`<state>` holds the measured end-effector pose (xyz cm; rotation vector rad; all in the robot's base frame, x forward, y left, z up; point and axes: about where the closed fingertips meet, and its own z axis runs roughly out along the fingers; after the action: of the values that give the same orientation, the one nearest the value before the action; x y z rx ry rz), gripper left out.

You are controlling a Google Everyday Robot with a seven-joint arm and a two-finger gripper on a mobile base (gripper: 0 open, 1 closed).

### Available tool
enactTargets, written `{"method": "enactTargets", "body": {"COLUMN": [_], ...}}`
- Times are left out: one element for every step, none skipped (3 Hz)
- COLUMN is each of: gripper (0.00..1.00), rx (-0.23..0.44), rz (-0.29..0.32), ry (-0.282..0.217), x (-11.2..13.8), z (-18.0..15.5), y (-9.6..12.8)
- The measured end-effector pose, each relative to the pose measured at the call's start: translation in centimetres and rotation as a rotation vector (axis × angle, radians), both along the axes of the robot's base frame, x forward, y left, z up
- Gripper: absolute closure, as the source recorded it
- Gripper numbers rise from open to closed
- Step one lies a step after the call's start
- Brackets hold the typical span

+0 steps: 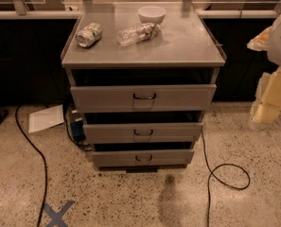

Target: Open top drawer

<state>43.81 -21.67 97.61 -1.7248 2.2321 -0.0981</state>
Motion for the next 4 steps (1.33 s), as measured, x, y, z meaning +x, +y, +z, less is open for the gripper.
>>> {"method": "enactTargets", "body": {"gripper": [0.0, 0.0, 0.0, 0.0], "rx": [0.0, 0.041, 0.132, 0.224], "rz": [0.0, 0.036, 0.093, 0.154], "ry": [0.0, -0.004, -0.004, -0.029], "x": [0.0, 0.1, 1.0, 3.2], "z": [0.0, -1.3, -5.3, -10.1], "y": [0.0, 0.4, 1.1, 2.5]}}
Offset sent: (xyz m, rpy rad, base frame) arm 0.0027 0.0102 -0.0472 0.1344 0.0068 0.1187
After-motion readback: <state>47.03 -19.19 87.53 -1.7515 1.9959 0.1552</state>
